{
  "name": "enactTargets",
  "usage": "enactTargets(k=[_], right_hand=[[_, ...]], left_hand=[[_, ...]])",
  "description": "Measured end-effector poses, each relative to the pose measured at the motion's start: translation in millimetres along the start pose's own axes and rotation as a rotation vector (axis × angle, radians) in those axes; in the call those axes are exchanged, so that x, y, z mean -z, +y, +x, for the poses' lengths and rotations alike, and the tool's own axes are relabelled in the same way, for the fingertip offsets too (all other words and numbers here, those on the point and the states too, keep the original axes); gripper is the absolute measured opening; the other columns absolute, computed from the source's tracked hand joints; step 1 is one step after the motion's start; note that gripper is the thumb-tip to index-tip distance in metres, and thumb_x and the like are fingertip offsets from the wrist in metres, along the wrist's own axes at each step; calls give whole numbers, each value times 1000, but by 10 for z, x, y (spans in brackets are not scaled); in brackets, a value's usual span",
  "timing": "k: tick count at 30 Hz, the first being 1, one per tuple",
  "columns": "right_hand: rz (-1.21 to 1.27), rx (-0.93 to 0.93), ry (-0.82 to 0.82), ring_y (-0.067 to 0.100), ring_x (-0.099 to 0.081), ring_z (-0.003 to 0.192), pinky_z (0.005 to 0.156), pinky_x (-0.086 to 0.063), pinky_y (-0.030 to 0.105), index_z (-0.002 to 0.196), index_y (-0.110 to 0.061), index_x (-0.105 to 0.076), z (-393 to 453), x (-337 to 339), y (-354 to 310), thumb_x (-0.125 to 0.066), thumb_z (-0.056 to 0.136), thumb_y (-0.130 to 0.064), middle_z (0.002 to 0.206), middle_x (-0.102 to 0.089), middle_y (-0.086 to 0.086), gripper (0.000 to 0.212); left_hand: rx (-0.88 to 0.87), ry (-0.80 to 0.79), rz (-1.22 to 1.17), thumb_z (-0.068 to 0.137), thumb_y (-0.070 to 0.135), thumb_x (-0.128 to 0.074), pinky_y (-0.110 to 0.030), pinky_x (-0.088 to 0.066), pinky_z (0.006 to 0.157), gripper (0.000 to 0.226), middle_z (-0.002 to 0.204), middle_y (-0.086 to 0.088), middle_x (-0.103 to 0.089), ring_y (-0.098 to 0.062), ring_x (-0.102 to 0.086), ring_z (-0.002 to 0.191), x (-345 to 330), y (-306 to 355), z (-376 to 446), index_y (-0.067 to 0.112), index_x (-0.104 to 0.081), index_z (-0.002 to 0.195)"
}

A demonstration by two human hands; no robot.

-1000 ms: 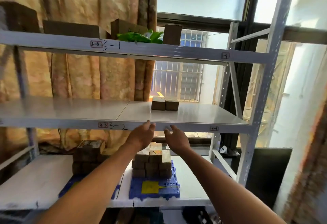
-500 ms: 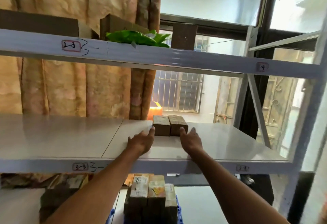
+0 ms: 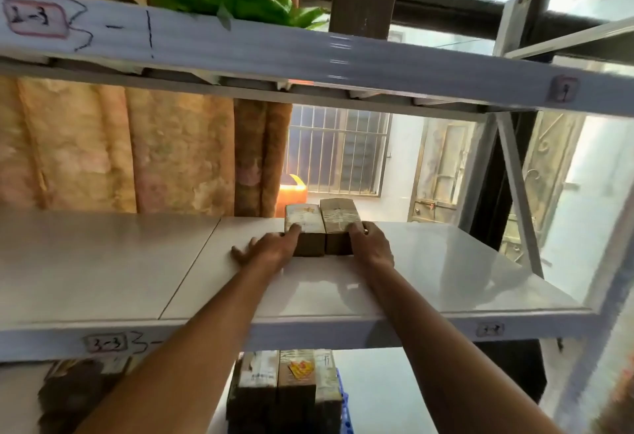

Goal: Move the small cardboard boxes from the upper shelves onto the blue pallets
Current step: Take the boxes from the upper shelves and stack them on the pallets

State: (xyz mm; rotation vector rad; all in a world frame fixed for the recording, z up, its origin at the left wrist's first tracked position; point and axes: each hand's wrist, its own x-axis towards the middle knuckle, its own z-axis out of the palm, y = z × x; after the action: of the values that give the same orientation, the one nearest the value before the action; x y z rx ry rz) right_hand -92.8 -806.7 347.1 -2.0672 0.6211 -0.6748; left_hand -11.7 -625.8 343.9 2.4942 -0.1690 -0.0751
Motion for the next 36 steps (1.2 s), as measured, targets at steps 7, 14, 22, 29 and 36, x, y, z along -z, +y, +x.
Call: enactTargets(k=[7, 14, 22, 29, 36], right_hand=[[484, 52, -114, 19, -70, 99, 83, -59, 32, 133, -21, -52, -465, 305, -41, -73, 91, -39, 122, -69, 7, 50], [599, 179, -181, 7, -76, 74, 57, -54, 12, 129, -17, -50, -1550, 910, -62, -78, 88, -20, 98, -75, 3, 49], [677, 227, -246, 17, -73, 97, 68, -60, 20, 127, -17, -52, -2643, 1470, 270, -80, 84, -7, 111, -71, 6, 52], [635, 139, -345, 19, -75, 100, 74, -62, 28, 119, -14, -57, -3132, 1421, 1023, -85, 77, -2, 112, -74, 7, 52], [580, -168, -389, 25, -78, 90, 74, -63, 34, 119, -12, -57, -3206, 781, 1867, -90, 74, -9, 108, -77, 15, 57]], left_hand=[[-223, -114, -723, 98, 28, -62, -23, -53, 83, 27, 127, -12, -69, -17, -68, 96, 235, -139, -556, 15, -65, 121], [-262, -75, -893, 95, 21, -63, -36, -48, 79, 38, 124, -12, -68, -28, -65, 109, 424, -340, -1674, 23, -58, 132], [-371, -18, -994, 92, 17, -69, -31, -57, 79, 47, 117, -3, -71, -19, -70, 101, 261, -685, -3260, 26, -54, 136], [-275, -160, -1034, 78, 12, -83, -25, -60, 74, 59, 117, -4, -71, -22, -73, 101, -193, -1317, -3603, 22, -55, 129], [20, -224, -1086, 77, 12, -83, -27, -60, 65, 41, 110, -13, -76, -24, -76, 89, -948, -1971, -3260, 15, -66, 114]])
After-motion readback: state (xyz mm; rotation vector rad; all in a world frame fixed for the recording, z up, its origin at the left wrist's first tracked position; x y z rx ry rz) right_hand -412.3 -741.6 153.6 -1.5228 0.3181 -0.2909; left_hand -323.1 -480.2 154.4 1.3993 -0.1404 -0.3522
